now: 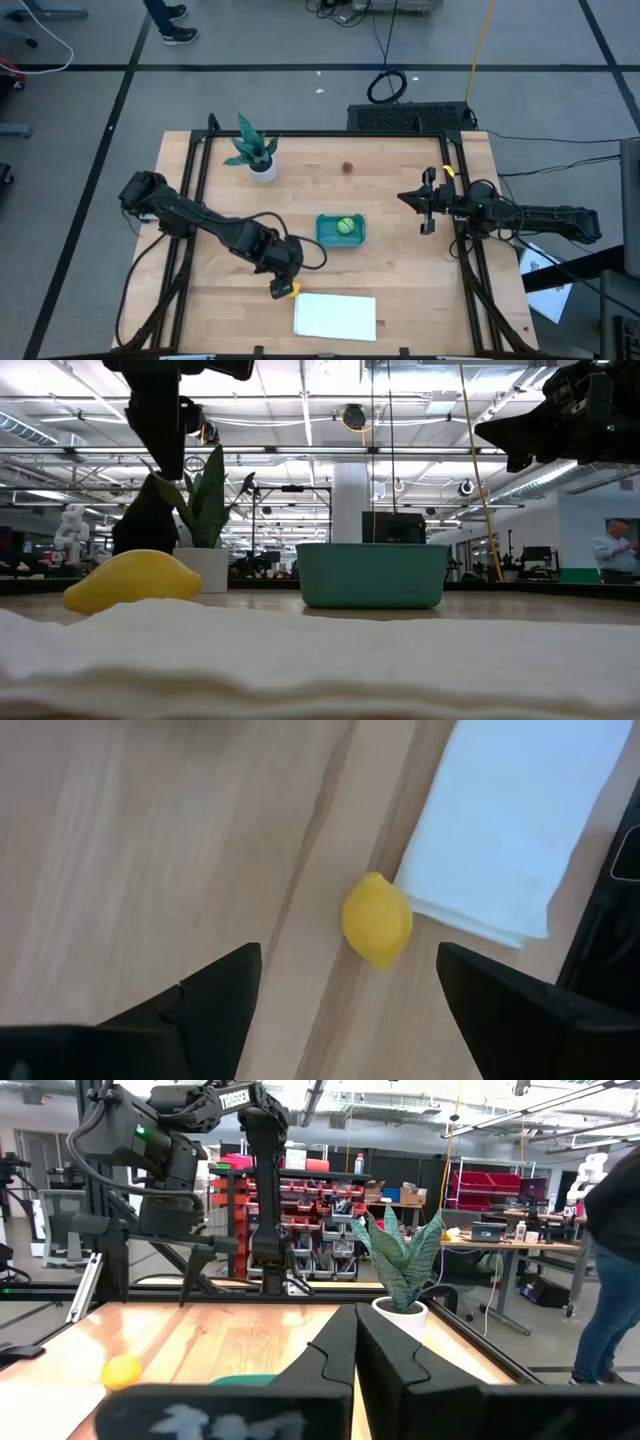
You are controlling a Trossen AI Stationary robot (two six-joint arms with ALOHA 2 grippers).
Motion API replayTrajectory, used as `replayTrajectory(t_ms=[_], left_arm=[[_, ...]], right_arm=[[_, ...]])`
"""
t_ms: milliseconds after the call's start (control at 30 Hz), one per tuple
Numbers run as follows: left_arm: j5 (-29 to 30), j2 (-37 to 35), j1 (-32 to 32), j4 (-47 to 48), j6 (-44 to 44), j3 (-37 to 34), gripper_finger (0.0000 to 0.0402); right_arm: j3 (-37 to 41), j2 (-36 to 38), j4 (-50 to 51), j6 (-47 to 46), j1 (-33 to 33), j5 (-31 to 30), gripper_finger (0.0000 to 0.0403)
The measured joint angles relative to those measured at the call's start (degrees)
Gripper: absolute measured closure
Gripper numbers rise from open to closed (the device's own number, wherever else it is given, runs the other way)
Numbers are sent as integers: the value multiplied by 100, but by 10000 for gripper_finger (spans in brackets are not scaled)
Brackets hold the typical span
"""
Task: Pick and placing Produce into tupperware
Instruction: Put the yellow lemon into the blue bin
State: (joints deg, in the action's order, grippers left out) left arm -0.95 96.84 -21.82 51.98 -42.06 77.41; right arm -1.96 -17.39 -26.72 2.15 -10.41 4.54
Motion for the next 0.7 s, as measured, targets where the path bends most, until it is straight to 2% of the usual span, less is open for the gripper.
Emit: replayTrajectory(t_ms=[367,700], left_arm=[[-50,428,-136,-409,571,-7,92],[-183,717,-144,-429,478,-7,92]], right_arm=[[0,0,0,0,0,0,403],[0,0,2,0,0,2,403]])
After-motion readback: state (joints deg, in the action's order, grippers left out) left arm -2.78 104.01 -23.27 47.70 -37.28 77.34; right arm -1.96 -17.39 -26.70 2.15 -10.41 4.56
